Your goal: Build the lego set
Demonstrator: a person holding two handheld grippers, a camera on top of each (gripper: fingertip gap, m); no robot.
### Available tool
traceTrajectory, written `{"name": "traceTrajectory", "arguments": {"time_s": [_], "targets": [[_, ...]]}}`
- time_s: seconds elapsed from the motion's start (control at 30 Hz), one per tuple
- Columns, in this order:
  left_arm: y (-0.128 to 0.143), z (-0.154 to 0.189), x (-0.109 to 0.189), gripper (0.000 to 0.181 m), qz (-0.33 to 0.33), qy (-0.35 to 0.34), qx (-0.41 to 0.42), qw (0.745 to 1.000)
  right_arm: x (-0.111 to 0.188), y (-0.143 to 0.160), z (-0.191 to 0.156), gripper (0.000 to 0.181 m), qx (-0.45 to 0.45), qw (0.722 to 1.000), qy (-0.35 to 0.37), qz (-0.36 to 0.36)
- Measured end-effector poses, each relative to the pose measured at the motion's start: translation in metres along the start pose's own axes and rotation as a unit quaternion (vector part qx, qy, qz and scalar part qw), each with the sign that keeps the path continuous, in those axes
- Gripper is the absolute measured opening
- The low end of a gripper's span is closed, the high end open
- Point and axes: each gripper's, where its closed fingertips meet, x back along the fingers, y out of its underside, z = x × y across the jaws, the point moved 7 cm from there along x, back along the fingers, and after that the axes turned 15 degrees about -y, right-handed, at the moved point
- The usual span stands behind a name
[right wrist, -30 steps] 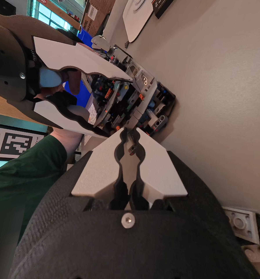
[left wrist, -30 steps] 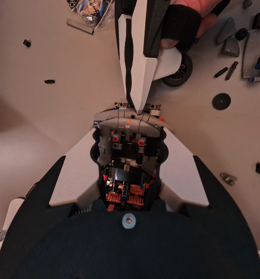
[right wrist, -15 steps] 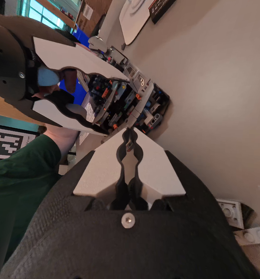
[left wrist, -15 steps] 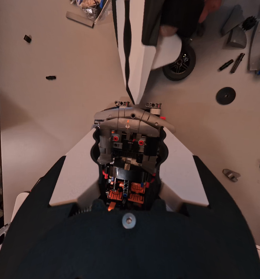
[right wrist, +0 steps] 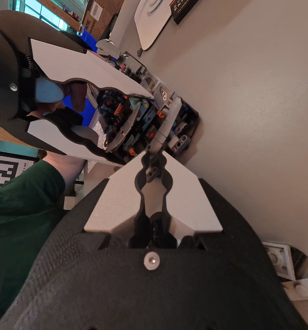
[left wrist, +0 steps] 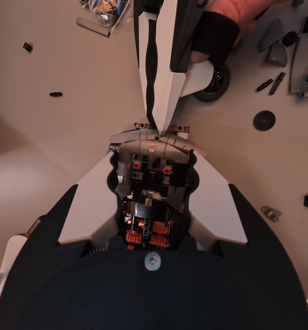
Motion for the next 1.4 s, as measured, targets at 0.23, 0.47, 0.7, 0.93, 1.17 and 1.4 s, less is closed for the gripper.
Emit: {"name": "traceTrajectory", "arguments": {"time_s": [0.23, 0.47, 0.7, 0.93, 1.17, 1.4], "targets": [[0.003, -0.002, 0.002, 0.078, -0.006, -0.003, -0.003, 1.0, -0.001, 0.001, 0.001, 0.007, 0.001, 1.0, 0.004, -0.005], [0.009, -0.008, 0.022, 0.076, -0.003, -0.012, -0.005, 1.0, -0.001, 0.001, 0.0, 0.006, 0.005, 1.0, 0.004, -0.008], [0.013, -0.008, 0.02, 0.065, -0.01, -0.002, -0.009, 1.0, -0.001, 0.001, 0.0, 0.005, 0.003, 1.0, 0.002, -0.006], [0.013, -0.005, 0.013, 0.065, -0.013, 0.0, -0.012, 1.0, -0.001, 0.001, 0.001, 0.005, 0.001, 1.0, -0.001, -0.007], [0.012, -0.001, 0.006, 0.066, -0.022, -0.006, -0.02, 1.0, -0.001, 0.002, 0.001, 0.005, 0.001, 1.0, -0.001, -0.008], [0.012, 0.0, 0.004, 0.066, -0.022, -0.008, -0.02, 1.0, -0.001, 0.002, 0.0, 0.005, 0.002, 1.0, -0.001, -0.009]]}}
